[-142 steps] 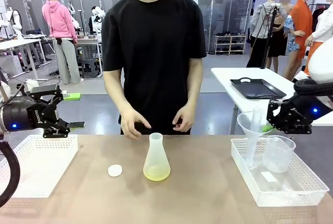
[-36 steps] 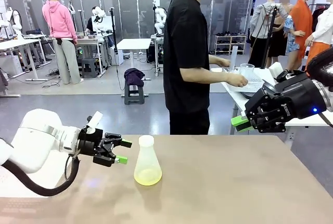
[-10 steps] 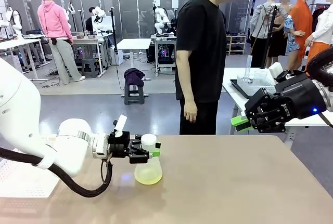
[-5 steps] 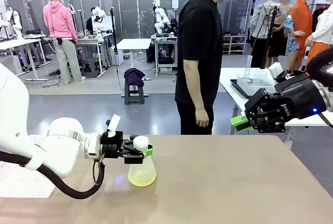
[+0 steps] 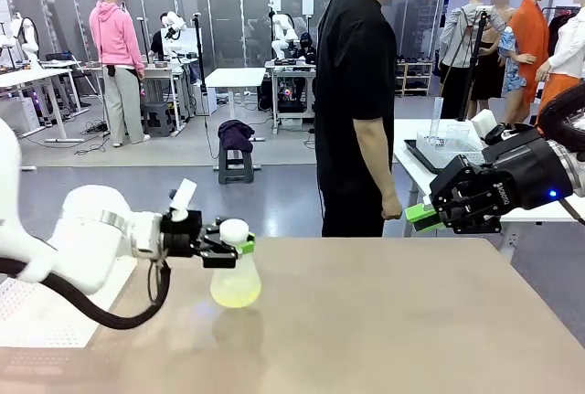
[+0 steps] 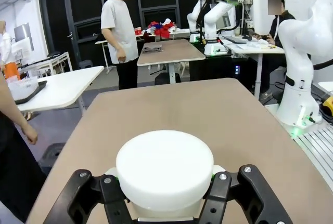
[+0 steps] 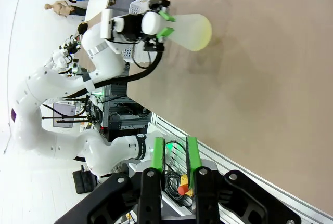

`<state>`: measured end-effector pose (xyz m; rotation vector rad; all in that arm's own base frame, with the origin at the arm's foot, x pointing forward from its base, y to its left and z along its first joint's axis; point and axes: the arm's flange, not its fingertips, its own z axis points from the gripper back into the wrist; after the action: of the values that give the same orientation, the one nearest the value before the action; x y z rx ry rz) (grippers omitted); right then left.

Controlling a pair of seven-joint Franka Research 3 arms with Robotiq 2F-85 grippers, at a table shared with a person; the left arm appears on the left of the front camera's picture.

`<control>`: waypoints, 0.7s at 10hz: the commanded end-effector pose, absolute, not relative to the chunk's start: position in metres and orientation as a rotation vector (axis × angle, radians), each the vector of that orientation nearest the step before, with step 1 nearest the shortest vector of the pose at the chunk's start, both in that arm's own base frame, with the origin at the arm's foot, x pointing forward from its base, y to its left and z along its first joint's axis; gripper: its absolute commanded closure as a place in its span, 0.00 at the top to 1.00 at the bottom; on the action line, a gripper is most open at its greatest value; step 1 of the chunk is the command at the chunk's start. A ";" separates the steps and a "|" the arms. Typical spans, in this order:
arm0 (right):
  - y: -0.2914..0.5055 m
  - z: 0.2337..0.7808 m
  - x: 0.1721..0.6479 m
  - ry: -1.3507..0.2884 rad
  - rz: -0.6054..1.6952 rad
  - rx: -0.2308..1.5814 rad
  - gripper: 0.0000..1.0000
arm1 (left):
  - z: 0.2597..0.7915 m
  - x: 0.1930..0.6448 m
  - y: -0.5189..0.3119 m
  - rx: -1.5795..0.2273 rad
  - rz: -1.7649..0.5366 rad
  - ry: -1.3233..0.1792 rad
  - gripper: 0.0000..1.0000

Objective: Prepare the solutions needed for the experiment.
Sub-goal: When the human places the Big flask in the center of the table, pick up the Big flask and place it in the left Organizing basket.

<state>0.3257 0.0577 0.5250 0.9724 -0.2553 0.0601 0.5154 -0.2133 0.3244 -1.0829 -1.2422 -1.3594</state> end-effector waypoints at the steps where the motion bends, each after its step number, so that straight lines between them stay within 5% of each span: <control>1: 0.058 0.525 0.327 -0.271 0.073 0.987 0.23 | 0.363 0.517 -0.183 -1.098 -1.392 -1.228 0.05; 7: 0.058 0.525 0.327 -0.271 0.073 0.987 0.23 | 0.449 0.511 -0.043 -1.034 -1.291 -1.192 0.00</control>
<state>0.3257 0.0580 0.5251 0.9715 -0.2557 0.0602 0.5192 -0.0554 0.4411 -1.0201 -1.1798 -1.3038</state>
